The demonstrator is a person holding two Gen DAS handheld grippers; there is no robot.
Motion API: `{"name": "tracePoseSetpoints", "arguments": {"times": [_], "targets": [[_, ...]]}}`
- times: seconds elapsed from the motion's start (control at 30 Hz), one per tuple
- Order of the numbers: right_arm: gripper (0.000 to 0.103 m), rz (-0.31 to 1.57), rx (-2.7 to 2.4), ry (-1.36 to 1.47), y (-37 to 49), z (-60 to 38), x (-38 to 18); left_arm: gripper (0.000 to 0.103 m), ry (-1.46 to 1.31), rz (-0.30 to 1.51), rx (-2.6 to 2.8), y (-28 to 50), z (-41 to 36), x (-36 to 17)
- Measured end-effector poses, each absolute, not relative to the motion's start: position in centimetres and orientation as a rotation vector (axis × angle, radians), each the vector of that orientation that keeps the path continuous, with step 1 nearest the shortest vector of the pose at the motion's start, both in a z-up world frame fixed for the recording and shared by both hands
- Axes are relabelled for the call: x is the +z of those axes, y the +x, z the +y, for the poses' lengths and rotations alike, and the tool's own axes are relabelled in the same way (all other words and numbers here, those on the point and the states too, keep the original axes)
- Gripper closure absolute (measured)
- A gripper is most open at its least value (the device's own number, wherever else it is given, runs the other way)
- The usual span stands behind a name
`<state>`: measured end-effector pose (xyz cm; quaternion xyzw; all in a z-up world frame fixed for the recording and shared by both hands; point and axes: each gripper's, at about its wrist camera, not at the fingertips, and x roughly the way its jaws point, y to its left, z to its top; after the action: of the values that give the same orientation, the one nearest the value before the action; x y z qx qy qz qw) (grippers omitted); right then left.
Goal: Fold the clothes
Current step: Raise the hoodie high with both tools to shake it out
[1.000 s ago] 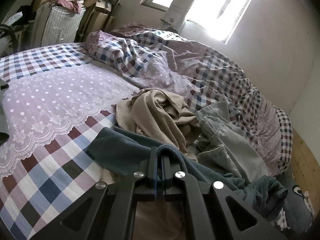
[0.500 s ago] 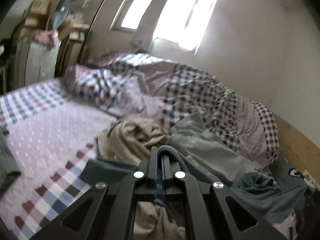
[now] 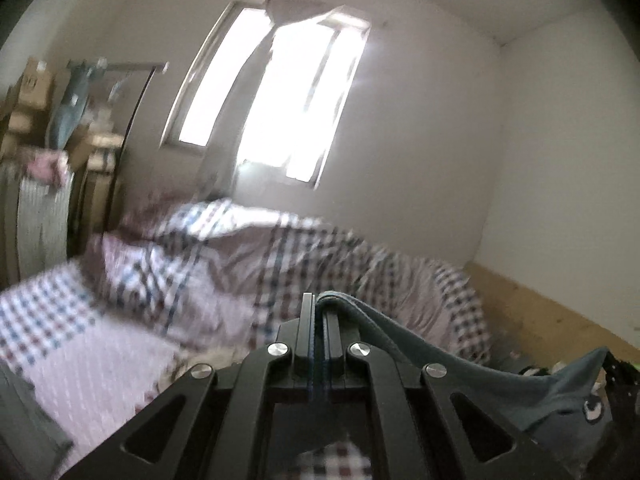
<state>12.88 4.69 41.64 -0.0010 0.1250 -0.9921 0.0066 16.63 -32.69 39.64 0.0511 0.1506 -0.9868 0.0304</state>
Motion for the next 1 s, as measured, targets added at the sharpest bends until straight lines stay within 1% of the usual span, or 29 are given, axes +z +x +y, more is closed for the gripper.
{"name": "tracePoseSetpoints", "arguments": {"times": [0.07, 0.13, 0.2, 0.47, 0.8, 1.0], "targets": [[0.103, 0.302, -3.105, -0.048, 14.4, 5.9, 44.0, 0.102, 0.097, 0.429, -3.063, 18.2, -32.2, 42.4], [0.103, 0.258, -3.109, -0.094, 16.0, 6.8, 46.0, 0.102, 0.056, 0.41, -3.07, 19.7, -31.9, 44.6], [0.103, 0.222, -3.118, -0.15, 18.1, 7.8, 48.4, 0.102, 0.02, 0.417, -3.081, 21.3, -31.7, 46.7], [0.103, 0.107, -3.12, -0.338, 24.7, 9.8, 54.4, 0.102, -0.138, 0.448, -3.126, 27.5, -31.2, 53.8], [0.102, 0.06, -3.098, -0.532, 30.8, 9.9, 60.1, 0.102, -0.319, 0.446, -3.151, 33.2, -30.9, 60.6], [0.102, 0.064, -3.072, -0.631, 35.3, 9.6, 63.0, 0.102, -0.409, 0.456, -3.157, 37.6, -31.0, 63.9]]}}
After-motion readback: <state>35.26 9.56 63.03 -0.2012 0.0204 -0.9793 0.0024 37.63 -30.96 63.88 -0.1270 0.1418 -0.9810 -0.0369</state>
